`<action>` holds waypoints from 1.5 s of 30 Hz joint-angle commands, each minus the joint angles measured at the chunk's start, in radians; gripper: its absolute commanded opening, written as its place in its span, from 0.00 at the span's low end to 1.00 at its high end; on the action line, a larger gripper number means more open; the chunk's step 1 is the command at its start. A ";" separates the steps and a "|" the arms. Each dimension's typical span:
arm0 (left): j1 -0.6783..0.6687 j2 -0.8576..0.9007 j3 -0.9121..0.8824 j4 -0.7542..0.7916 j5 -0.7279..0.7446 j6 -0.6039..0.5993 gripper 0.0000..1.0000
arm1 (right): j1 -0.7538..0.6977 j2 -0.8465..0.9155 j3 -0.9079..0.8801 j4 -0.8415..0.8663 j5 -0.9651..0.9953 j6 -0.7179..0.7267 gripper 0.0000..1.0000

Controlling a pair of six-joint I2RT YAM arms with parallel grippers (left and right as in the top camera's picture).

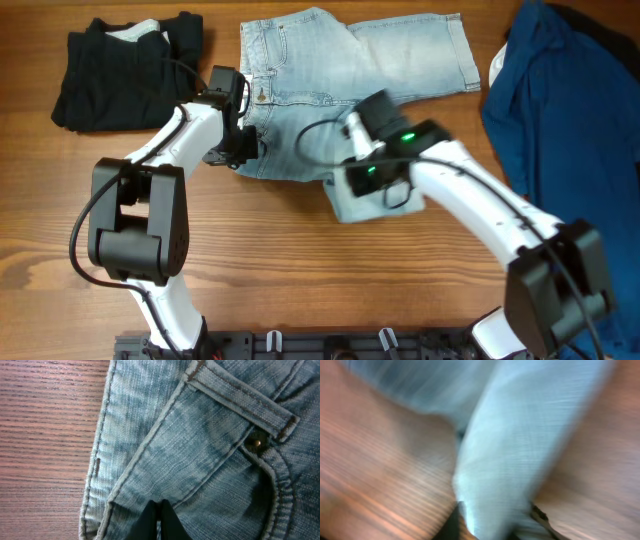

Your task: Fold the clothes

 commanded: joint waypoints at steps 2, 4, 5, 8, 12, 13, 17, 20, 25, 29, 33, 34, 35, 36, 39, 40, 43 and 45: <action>-0.007 0.078 -0.029 0.016 0.047 -0.003 0.04 | 0.050 0.005 0.008 -0.011 -0.049 0.076 0.63; -0.007 0.078 -0.029 0.022 0.047 -0.003 0.04 | 0.005 -0.034 0.015 -0.012 -0.159 0.046 0.65; -0.007 0.078 -0.029 0.022 0.047 -0.003 0.04 | -0.027 -0.060 0.017 -0.013 -0.201 0.041 0.65; -0.007 0.078 -0.029 0.022 0.047 -0.003 0.04 | -0.159 -0.140 0.016 -0.033 -0.277 0.029 0.65; -0.007 0.078 -0.029 0.021 0.047 -0.003 0.04 | -0.386 -0.156 0.002 -0.132 -0.272 0.082 0.60; -0.007 0.078 -0.029 0.021 0.047 -0.003 0.04 | -0.430 -0.151 -0.023 -0.145 -0.297 0.080 0.58; -0.007 0.078 -0.029 0.021 0.047 -0.003 0.04 | -0.528 -0.151 -0.159 -0.150 -0.355 0.101 0.54; -0.007 0.078 -0.029 0.022 0.047 -0.003 0.04 | -0.566 -0.151 -0.280 -0.099 -0.396 0.107 0.51; -0.007 0.078 -0.029 0.021 0.047 -0.003 0.04 | -0.572 -0.151 -0.416 0.017 -0.334 0.141 0.49; -0.007 0.078 -0.029 0.022 0.047 -0.003 0.04 | -0.572 -0.151 -0.490 0.092 -0.219 0.140 0.49; -0.007 0.078 -0.029 0.021 0.047 -0.003 0.04 | -0.571 -0.151 -0.548 0.186 -0.197 0.140 0.49; -0.007 0.078 -0.029 0.021 0.047 -0.003 0.04 | -0.570 -0.151 -0.562 0.212 -0.212 0.140 0.49; -0.007 0.078 -0.029 0.021 0.047 -0.003 0.04 | -0.570 -0.151 -0.568 0.228 -0.236 0.140 0.49; -0.007 0.078 -0.029 0.021 0.047 -0.003 0.04 | -0.568 -0.151 -0.570 0.239 -0.261 0.140 0.43; -0.007 0.078 -0.029 0.021 0.047 -0.003 0.04 | -0.566 -0.151 -0.569 0.278 -0.342 0.141 0.11; -0.007 0.078 -0.029 0.021 0.047 -0.003 0.04 | -0.567 -0.155 -0.562 0.292 -0.357 0.143 0.04; -0.007 0.078 -0.029 0.021 0.047 -0.003 0.04 | -0.567 -0.194 -0.492 0.293 -0.351 0.147 0.04; -0.007 0.078 -0.029 0.021 0.047 -0.003 0.04 | -0.567 -0.248 -0.385 0.247 -0.335 0.130 0.05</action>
